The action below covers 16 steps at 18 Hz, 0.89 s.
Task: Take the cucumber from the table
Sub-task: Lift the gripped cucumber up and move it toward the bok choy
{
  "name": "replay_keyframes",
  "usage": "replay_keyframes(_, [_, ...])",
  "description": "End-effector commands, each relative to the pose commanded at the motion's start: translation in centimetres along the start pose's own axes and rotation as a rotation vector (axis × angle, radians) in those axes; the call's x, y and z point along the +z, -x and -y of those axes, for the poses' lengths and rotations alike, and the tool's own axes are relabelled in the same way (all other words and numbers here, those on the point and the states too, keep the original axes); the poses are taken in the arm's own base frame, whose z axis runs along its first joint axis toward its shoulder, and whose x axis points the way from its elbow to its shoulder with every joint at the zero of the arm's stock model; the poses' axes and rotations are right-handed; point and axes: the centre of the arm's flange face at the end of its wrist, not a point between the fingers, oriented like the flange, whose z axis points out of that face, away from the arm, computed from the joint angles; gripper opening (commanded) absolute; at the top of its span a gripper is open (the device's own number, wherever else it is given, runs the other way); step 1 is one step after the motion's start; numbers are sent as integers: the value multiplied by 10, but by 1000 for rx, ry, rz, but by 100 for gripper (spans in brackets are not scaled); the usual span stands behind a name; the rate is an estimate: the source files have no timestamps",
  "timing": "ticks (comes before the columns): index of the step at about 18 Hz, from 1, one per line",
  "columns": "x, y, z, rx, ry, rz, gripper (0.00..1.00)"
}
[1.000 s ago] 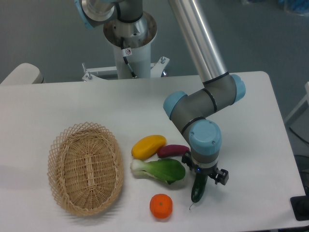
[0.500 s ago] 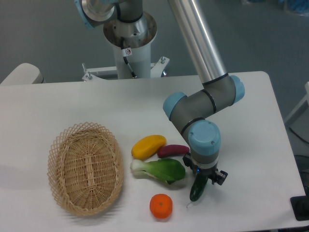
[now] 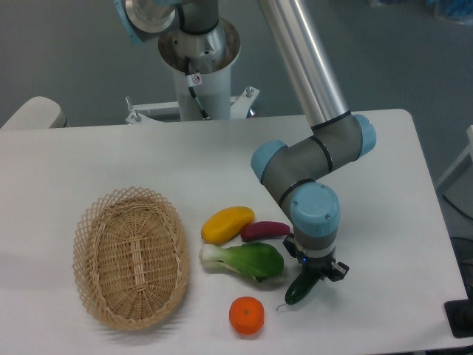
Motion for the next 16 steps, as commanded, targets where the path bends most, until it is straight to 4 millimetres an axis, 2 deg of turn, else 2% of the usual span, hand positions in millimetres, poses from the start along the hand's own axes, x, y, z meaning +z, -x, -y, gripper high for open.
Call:
replay_keyframes(2, [-26,10,1,8,-21,29,36])
replay_keyframes(5, [-72,12,17,30,-56,43,36])
replay_keyframes(9, [-137,-20,47,92,-103,27,36])
replay_keyframes(12, [-177,-49,66,119,-163,15,36])
replay_keyframes(14, [-192,-62,72,139,-167,11,36])
replay_keyframes(16, [-201,-67,73,144,-173,19,36])
